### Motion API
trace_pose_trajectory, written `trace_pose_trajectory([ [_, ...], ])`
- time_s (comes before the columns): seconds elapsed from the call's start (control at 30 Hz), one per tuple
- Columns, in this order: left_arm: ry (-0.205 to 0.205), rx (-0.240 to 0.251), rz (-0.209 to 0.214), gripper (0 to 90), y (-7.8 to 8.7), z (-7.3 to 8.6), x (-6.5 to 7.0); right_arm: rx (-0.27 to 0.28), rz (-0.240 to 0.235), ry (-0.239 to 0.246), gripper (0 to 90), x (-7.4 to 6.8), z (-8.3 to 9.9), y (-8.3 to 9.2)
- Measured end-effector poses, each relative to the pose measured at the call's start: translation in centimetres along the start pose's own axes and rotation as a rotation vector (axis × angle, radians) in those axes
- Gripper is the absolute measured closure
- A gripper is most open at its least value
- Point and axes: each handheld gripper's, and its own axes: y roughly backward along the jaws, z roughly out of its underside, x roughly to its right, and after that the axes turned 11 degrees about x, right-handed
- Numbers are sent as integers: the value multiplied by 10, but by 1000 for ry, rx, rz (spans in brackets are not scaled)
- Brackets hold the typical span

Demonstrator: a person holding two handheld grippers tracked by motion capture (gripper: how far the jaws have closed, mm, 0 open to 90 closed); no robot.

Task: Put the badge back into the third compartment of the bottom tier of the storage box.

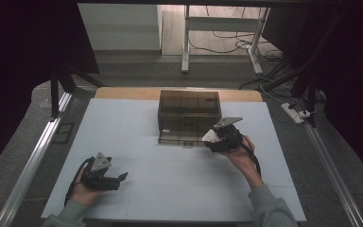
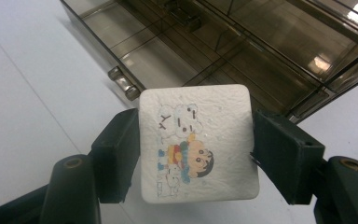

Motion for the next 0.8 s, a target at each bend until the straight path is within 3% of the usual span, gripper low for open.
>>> trace_pose_trajectory([
  [0.47, -2, -2, 4, 147, 0, 0, 0, -49, 25, -34, 332, 0, -3, -16],
  [0.8, -5, -3, 7, 149, 0, 0, 0, -71, 32, -25, 334, -2, -4, -22],
])
